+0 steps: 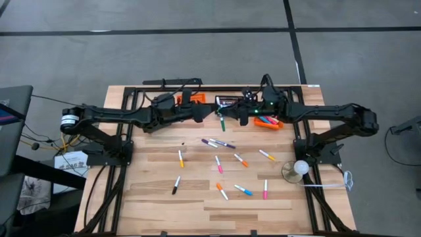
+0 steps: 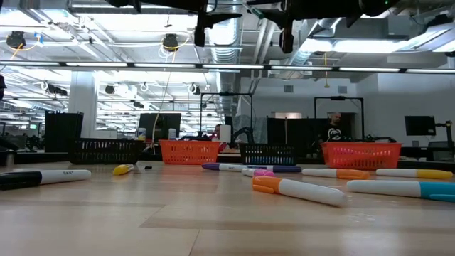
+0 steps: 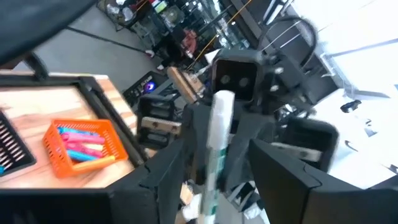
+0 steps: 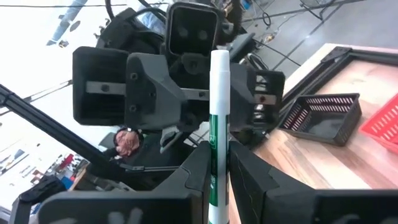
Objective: Pick & Place Markers
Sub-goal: Put the green marker into the left orange bin
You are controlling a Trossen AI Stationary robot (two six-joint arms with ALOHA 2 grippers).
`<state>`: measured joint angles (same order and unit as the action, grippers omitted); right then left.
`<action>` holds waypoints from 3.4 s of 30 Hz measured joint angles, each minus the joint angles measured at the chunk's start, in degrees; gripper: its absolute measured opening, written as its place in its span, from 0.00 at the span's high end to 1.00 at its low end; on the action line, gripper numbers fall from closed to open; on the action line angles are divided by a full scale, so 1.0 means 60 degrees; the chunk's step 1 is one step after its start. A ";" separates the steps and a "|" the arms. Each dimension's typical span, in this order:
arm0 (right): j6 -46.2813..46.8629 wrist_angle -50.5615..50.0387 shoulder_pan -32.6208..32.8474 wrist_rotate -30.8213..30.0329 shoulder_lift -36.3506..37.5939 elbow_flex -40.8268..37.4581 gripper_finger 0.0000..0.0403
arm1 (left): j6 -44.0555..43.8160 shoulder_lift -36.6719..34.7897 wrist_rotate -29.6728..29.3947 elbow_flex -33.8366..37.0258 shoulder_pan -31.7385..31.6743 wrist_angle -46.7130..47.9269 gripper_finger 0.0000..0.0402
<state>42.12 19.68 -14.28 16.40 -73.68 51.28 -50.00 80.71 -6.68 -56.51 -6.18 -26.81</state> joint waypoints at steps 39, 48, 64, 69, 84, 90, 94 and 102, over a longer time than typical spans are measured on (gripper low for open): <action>0.0117 0.0577 0.0380 0.0324 -0.1455 0.1070 0.90 | -0.0004 0.0113 0.0233 0.0000 0.0000 -0.0454 0.55; -0.0268 0.0042 0.0320 0.0490 -0.1494 0.1393 0.90 | 0.0162 -0.0211 0.0444 0.0007 -0.0012 0.0046 0.57; -0.0629 -0.0264 0.0299 0.0186 -0.1160 0.1394 0.90 | 0.0255 -0.0564 0.0299 0.0007 -0.0005 0.0467 0.68; -0.0632 -0.0172 0.0299 0.0182 -0.1160 0.1397 0.91 | 0.0255 -0.0572 0.0295 0.0007 -0.0007 0.0476 0.78; -0.0713 -0.0194 0.0295 0.0436 -0.1160 0.1397 0.88 | 0.0503 -0.0568 0.0418 0.0007 -0.0174 0.0565 0.91; -0.1144 -0.0962 0.0289 0.1148 -0.1163 0.1400 0.86 | 0.0623 -0.0619 0.0473 0.0007 -0.0442 0.0689 0.92; -0.1404 -0.1469 0.0317 0.1228 -0.1160 0.1408 0.86 | 0.0688 -0.0713 0.0441 0.0011 -0.0583 0.0897 0.92; -0.2035 -0.2133 0.0339 0.1271 -0.1116 0.1401 0.86 | 0.0722 -0.0776 0.0341 0.0007 -0.0905 0.1104 0.92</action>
<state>29.91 6.88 -12.25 24.03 -80.38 59.68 -45.66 76.05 -4.63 -56.47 -11.60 -20.19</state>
